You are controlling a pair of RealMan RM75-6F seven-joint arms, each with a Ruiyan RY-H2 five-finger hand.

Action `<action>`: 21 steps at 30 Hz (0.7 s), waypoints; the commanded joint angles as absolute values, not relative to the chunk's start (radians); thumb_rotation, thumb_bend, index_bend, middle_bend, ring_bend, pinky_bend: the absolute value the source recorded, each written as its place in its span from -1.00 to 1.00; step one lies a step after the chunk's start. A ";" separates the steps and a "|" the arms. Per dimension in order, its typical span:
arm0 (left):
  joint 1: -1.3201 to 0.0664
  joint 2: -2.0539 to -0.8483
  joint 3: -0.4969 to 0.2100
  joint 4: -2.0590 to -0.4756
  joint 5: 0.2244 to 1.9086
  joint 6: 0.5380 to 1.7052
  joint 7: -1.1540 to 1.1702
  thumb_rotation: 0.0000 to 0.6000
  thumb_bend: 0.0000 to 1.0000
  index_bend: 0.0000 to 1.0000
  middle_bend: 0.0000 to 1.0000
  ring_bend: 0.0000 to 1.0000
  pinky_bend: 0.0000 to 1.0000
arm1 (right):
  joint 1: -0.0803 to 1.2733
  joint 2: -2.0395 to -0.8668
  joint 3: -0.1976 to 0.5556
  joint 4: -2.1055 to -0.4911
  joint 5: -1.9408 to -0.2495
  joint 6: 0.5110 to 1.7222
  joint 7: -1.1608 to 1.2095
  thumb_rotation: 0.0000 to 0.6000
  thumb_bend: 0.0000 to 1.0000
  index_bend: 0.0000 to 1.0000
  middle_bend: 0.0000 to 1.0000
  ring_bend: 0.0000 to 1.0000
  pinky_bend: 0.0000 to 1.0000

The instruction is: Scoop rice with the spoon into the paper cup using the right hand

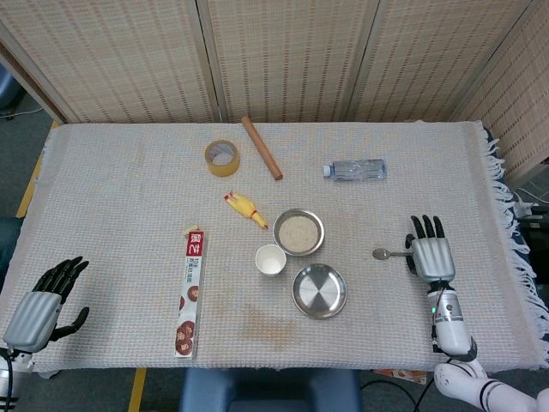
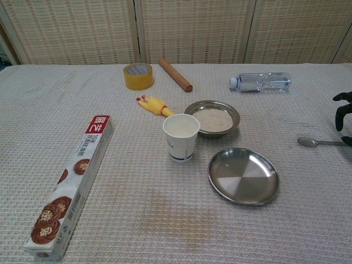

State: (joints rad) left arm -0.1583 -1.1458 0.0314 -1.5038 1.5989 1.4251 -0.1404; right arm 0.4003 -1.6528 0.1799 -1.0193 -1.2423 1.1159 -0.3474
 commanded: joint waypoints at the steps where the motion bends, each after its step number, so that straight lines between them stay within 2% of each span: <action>1: -0.160 -1.147 0.030 -1.504 1.595 1.420 -0.138 1.00 -0.21 -1.00 -1.00 -1.00 -0.75 | 0.417 -1.680 0.178 -0.979 -1.240 1.093 -0.330 0.99 -0.39 0.01 -0.81 -1.00 -1.00; 21: -0.163 -1.145 0.033 -1.498 1.597 1.415 -0.147 1.00 -0.18 -1.00 -1.00 -1.00 -0.75 | 0.445 -1.729 0.171 -0.915 -1.229 1.052 -0.321 0.99 -0.39 0.03 -0.81 -1.00 -1.00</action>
